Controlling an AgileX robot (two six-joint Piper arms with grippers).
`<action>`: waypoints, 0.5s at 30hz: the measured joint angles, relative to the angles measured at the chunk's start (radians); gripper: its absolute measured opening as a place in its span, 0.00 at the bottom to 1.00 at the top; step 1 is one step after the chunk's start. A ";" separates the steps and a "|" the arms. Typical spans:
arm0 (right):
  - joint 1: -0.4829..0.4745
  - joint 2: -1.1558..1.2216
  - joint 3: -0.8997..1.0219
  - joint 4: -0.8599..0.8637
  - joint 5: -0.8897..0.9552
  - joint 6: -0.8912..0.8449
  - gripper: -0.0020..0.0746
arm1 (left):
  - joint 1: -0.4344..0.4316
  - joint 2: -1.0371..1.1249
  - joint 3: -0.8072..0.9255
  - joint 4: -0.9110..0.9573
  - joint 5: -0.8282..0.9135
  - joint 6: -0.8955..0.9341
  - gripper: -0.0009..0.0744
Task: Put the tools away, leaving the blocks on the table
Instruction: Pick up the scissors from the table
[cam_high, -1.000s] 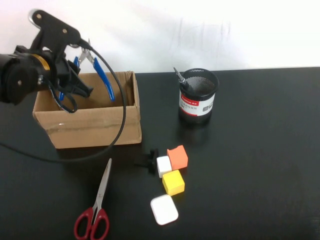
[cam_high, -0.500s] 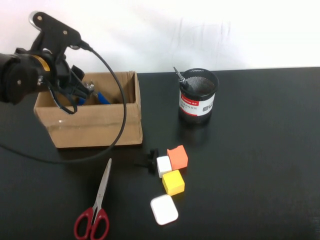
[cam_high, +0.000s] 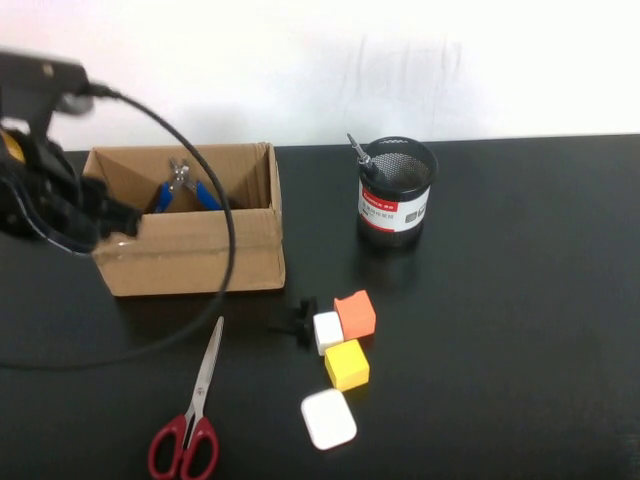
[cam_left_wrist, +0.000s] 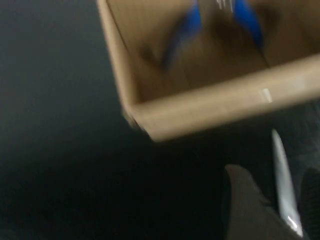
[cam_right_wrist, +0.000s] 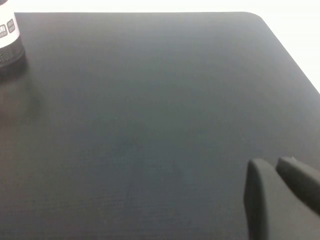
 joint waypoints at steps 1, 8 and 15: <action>0.000 0.000 0.000 0.000 0.000 0.000 0.02 | 0.000 0.006 0.004 -0.021 0.021 -0.002 0.30; 0.000 0.000 0.000 0.000 0.000 0.000 0.02 | 0.000 0.101 0.016 -0.195 0.205 -0.002 0.30; 0.000 0.000 0.000 0.000 0.000 0.000 0.02 | 0.000 0.208 0.067 -0.286 0.193 0.050 0.40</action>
